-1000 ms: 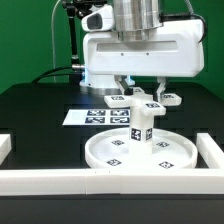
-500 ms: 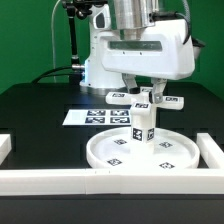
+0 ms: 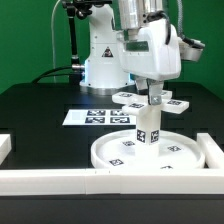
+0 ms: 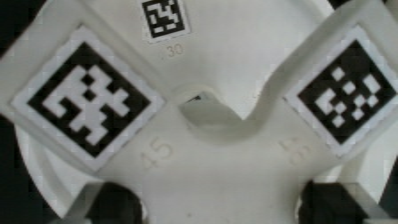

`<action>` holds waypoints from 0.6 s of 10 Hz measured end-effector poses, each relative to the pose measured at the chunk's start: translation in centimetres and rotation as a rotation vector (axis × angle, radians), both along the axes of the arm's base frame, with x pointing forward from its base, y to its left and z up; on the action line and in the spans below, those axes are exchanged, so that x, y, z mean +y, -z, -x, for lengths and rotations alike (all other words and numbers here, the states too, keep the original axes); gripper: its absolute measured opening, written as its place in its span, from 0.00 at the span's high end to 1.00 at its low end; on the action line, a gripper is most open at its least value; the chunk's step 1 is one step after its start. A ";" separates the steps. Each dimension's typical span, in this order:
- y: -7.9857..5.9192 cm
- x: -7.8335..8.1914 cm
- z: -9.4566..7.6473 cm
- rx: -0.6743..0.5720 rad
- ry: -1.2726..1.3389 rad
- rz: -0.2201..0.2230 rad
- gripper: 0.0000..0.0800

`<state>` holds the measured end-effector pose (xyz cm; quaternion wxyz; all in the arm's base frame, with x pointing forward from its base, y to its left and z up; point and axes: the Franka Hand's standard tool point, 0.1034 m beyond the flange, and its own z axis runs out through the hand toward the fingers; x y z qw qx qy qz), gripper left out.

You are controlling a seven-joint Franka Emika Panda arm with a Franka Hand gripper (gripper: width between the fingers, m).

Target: Assemble round table

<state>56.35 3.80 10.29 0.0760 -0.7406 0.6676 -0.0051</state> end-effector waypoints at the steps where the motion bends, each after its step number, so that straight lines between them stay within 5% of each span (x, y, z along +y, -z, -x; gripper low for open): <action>1: 0.0 0.0 -0.1 0.002 0.063 -0.009 0.45; 6: -0.2 0.0 -0.4 0.006 0.417 -0.071 0.45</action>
Offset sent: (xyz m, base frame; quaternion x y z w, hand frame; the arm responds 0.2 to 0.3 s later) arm -0.0072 -0.0078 -0.0035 0.0029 -0.0025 0.2888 0.9574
